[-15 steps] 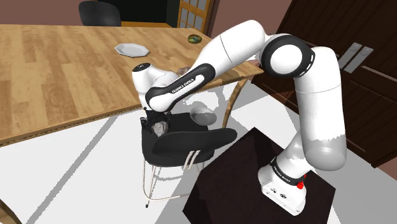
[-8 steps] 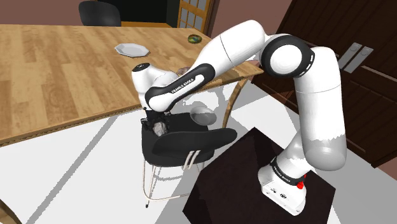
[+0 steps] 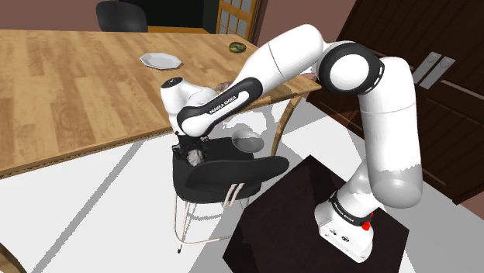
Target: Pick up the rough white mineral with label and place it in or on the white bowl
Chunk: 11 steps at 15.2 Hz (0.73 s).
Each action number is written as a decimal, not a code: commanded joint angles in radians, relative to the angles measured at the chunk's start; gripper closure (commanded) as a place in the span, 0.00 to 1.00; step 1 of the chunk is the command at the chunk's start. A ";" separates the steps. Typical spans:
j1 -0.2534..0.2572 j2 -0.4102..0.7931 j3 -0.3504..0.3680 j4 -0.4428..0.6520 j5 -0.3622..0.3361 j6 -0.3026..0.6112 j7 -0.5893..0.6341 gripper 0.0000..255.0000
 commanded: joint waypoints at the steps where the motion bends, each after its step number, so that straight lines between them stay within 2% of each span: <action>1: -0.006 -0.012 0.001 -0.005 0.004 -0.013 -0.005 1.00; 11: -0.018 -0.101 0.020 -0.002 0.033 -0.102 -0.025 1.00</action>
